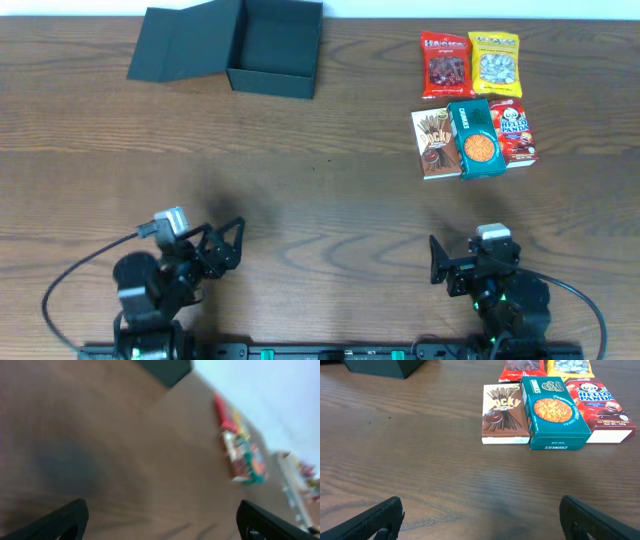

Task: Pack container
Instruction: 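Reach the left gripper forward to the green box's open lid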

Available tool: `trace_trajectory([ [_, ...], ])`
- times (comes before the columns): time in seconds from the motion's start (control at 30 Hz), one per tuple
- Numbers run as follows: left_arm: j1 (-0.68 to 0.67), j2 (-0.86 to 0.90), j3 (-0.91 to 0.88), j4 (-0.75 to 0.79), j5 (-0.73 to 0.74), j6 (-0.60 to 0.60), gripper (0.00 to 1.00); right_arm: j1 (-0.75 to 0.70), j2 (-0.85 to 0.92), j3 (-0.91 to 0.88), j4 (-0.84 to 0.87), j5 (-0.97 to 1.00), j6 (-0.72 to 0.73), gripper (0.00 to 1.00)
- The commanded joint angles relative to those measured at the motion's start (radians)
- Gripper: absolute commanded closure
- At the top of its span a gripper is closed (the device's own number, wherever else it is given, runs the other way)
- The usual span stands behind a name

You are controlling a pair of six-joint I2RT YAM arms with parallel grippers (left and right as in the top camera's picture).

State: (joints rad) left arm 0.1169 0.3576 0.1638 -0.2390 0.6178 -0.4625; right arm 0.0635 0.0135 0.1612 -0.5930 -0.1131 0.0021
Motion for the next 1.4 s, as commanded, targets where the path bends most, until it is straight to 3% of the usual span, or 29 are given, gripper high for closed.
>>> trace_trajectory([
  [0.0,-0.049,0.149,0.129,0.006,-0.107,0.132,0.04,0.013,-0.008,-0.008,-0.001,0.001,-0.018,0.01],
  [0.23,-0.183,0.596,0.489,-0.023,-0.238,0.248,0.04,0.013,-0.008,-0.008,-0.001,0.001,-0.018,0.01],
  [0.57,-0.323,1.147,1.035,-0.21,-0.394,0.348,0.04,0.013,-0.008,-0.008,-0.001,0.001,-0.018,0.01],
  [0.73,-0.334,1.361,1.283,-0.229,-0.395,0.338,0.04,0.013,-0.008,-0.008,-0.001,0.001,-0.018,0.01],
  [1.03,-0.333,1.673,1.675,-0.303,-0.485,0.195,0.04,0.013,-0.008,-0.008,-0.001,0.001,-0.018,0.01],
  [1.1,-0.333,1.74,1.742,-0.291,-0.494,0.146,0.04,0.013,-0.008,-0.008,-0.001,0.001,-0.018,0.01],
  [1.37,-0.333,1.889,1.837,-0.276,-0.486,0.157,0.05,0.013,-0.008,-0.008,-0.001,0.001,-0.018,0.01],
])
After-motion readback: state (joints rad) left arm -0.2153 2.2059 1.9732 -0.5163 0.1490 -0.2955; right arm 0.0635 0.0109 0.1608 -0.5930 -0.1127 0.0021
